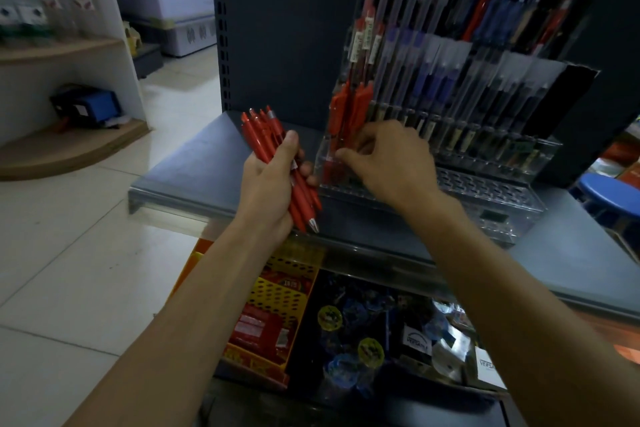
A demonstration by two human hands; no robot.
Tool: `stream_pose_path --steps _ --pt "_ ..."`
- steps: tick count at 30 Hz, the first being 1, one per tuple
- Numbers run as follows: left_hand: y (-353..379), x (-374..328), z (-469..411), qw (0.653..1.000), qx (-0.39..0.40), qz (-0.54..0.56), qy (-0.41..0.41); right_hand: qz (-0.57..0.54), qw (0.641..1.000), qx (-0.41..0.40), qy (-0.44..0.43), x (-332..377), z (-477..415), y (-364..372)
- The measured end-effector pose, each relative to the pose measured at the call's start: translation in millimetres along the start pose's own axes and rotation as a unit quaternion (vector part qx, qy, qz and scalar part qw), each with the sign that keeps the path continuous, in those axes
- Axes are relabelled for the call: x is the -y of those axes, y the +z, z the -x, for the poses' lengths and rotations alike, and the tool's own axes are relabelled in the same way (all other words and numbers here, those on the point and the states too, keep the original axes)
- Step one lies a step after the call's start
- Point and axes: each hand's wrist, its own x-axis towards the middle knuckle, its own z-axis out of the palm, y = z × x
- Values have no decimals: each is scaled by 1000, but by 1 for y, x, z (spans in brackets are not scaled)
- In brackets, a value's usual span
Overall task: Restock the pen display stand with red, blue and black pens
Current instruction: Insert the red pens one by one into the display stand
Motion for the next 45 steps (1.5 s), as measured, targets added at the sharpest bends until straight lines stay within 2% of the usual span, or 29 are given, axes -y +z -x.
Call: stream_pose_path --steps 3,11,17,20,22,23,27,31,36,41,45 --pt "2 1 0 1000 16 -3 -8 -12 1000 -8 23 1 -1 7" --pt "1 -1 6 996 63 -47 -37 -10 997 -75 11 8 4 9" --pt "0 0 6 997 69 -19 -20 -7 999 -33 40 1 7 12" --pt "-1 2 3 997 71 -18 -23 -18 997 -64 30 2 19 14" --pt "-3 5 1 996 79 -35 -34 -68 993 -94 33 3 35 15" --pt "-4 6 2 995 83 -43 -42 -91 992 -84 27 3 42 16" --pt "-4 7 3 994 80 -24 -74 -81 993 82 -33 3 62 16" --pt "-6 7 2 991 86 -16 -97 -103 987 115 -37 4 60 12" --pt "-4 6 2 990 113 3 -88 -140 976 155 -65 1 55 -1" --pt "4 1 7 974 146 129 -116 -239 946 206 -74 -8 49 -18" --pt "7 1 7 963 167 180 -114 -321 916 232 -61 -8 44 -24"
